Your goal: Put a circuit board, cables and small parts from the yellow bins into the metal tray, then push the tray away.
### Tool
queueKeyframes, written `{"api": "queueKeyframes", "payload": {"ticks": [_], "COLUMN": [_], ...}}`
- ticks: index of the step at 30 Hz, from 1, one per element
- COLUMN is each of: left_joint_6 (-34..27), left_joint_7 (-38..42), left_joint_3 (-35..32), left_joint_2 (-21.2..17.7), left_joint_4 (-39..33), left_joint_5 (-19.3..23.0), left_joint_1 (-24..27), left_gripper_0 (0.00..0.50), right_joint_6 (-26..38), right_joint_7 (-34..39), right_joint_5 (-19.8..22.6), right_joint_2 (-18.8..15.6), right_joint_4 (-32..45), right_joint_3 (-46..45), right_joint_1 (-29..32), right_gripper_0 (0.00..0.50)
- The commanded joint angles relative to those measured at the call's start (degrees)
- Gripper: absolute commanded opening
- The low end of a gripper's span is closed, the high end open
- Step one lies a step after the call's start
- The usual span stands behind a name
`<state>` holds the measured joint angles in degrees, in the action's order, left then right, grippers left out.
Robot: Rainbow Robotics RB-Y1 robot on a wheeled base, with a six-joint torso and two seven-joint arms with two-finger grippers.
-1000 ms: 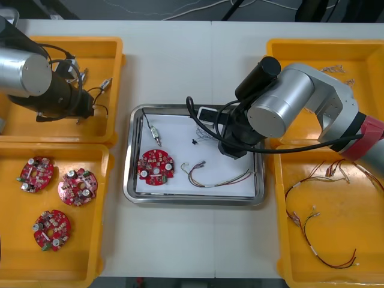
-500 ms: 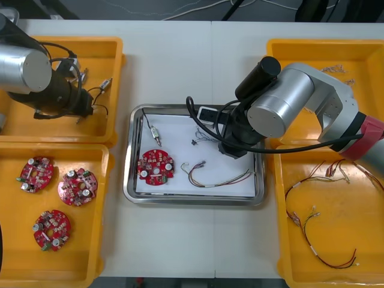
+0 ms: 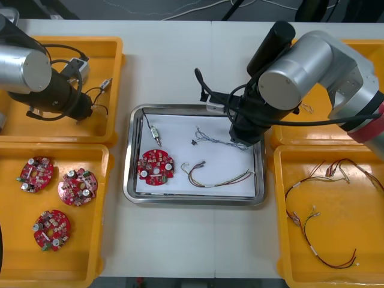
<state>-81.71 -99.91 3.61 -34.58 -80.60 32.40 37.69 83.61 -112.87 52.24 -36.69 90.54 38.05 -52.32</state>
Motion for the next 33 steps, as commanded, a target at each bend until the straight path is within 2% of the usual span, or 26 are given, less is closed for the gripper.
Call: {"api": "queueKeyframes", "payload": {"ticks": [1,10,15,22,30,33], "left_joint_6": [1.9,2.3,2.4,2.6,3.8,4.1], "left_joint_7": [-8.5,-8.0,-7.7,-7.4,-7.1,-7.1], "left_joint_3": [1.2,2.6,3.1,4.0,4.7,4.9], "left_joint_2": [0.2,0.3,0.4,0.4,0.4,0.5], "left_joint_4": [1.2,1.3,1.3,1.4,2.5,2.7], "left_joint_5": [0.1,0.0,0.0,-0.5,-0.6,-0.8], "left_joint_1": [2.6,2.6,2.6,2.6,2.6,2.6], "left_gripper_0": [0.500,0.500,0.500,0.498,0.450,0.410], "right_joint_6": [5.2,17.5,24.6,26.4,26.4,26.4], "right_joint_7": [0.5,1.1,2.1,3.5,5.7,6.5], "right_joint_5": [2.6,4.5,5.0,5.1,5.5,5.7], "right_joint_2": [0.7,-0.1,-2.2,-5.5,-9.5,-10.8], "right_joint_4": [2.4,3.9,4.8,4.7,4.7,4.8], "right_joint_3": [-6.8,-17.9,-22.8,-27.4,-31.3,-33.2], "right_joint_1": [-3.7,-3.8,-3.8,-3.5,-0.8,0.8], "right_gripper_0": [0.500,0.500,0.500,0.500,0.500,0.500]}}
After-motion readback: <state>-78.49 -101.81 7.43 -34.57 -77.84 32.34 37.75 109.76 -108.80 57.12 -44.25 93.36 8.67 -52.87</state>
